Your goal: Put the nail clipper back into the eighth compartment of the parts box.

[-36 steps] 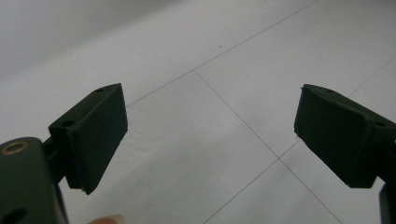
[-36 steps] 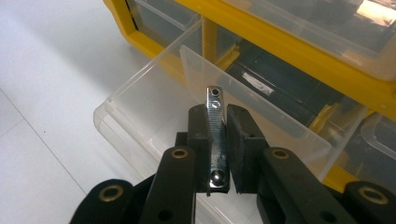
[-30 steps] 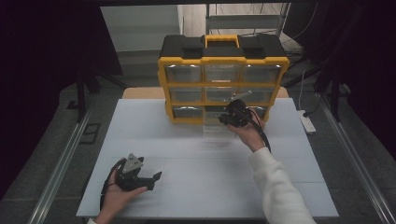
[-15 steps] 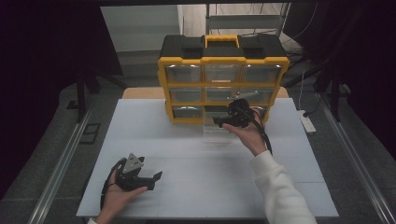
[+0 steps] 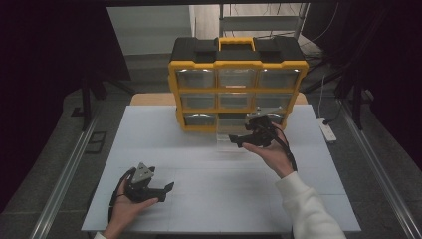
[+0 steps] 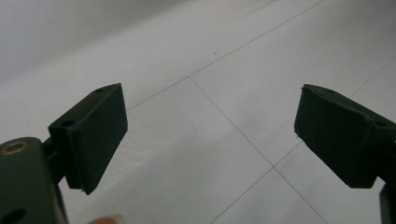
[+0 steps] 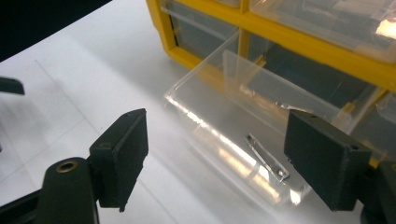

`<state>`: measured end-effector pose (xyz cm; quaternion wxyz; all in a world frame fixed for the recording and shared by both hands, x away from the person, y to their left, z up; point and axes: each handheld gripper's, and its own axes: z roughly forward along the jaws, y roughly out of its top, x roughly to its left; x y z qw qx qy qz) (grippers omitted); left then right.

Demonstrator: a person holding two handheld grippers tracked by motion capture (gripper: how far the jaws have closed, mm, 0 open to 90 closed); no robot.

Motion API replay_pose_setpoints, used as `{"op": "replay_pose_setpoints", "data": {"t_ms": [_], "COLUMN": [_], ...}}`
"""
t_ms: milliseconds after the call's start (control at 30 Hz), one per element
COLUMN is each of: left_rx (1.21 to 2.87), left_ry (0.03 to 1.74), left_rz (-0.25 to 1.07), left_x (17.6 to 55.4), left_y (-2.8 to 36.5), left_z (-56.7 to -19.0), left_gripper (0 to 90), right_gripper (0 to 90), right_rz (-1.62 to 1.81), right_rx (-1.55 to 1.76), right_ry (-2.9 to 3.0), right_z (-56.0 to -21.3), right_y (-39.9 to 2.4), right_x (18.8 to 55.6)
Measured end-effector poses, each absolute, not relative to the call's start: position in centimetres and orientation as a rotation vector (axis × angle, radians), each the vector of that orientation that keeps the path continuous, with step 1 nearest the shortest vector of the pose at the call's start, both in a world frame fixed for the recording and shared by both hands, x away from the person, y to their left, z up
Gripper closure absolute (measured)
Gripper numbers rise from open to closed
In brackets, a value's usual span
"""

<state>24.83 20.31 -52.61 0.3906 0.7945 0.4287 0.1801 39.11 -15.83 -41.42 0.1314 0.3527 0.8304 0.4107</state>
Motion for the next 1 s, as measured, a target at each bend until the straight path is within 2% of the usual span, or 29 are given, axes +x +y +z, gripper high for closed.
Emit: {"op": "replay_pose_setpoints", "data": {"t_ms": [633,1000], "left_rx": [2.017,2.016], "left_ry": [1.080,1.071], "left_rz": [0.468,0.458], "left_x": [24.6,24.7], "left_y": [20.5,20.6], "left_z": [-52.5,-52.6], "left_gripper": [10.3,10.2], "right_gripper": [21.6,19.9], "right_rz": [1.221,1.235], "right_rx": [0.980,1.075], "right_ry": [2.356,2.301], "right_z": [-43.0,-46.9], "right_y": [-20.4,-26.1], "right_x": [32.1,29.9]}}
